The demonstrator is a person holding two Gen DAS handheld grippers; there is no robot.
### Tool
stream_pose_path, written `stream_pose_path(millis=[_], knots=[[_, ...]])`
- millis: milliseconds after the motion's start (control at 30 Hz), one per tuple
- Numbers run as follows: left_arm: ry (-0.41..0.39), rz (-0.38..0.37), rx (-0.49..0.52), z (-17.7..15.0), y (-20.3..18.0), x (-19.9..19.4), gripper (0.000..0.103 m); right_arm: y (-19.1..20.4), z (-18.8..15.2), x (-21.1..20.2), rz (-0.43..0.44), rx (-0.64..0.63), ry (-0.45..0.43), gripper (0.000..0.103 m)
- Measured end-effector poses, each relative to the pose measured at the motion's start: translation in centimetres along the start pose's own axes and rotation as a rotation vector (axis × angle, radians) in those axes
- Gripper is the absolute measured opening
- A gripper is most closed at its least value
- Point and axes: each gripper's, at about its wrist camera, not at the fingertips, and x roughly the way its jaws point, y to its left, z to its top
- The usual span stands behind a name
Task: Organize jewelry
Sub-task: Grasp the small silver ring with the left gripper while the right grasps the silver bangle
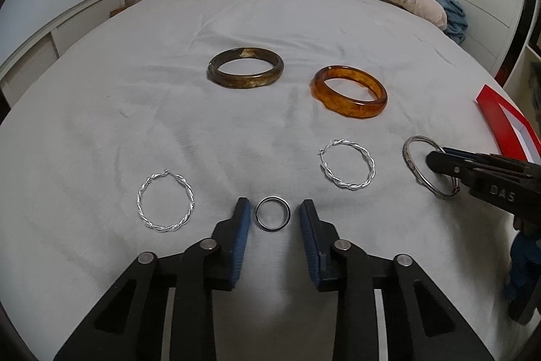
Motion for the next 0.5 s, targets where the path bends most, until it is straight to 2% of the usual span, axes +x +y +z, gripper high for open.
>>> stream_pose_path(millis=[67, 167, 500], knots=[[0.000, -0.005, 0.003, 0.1, -0.1, 0.0, 0.021, -0.1, 0.4, 0.3, 0.002, -0.013, 0.009, 0.013], [-0.001, -0.009, 0.003, 0.2, -0.2, 0.0, 0.020, 0.0, 0.6, 0.2, -0.012, -0.040, 0.009, 0.004], [-0.027, -0.043, -0.016, 0.5, -0.5, -2.1, 0.020, 1.1, -0.3, -4.9, 0.010, -0.046, -0.090, 0.003]])
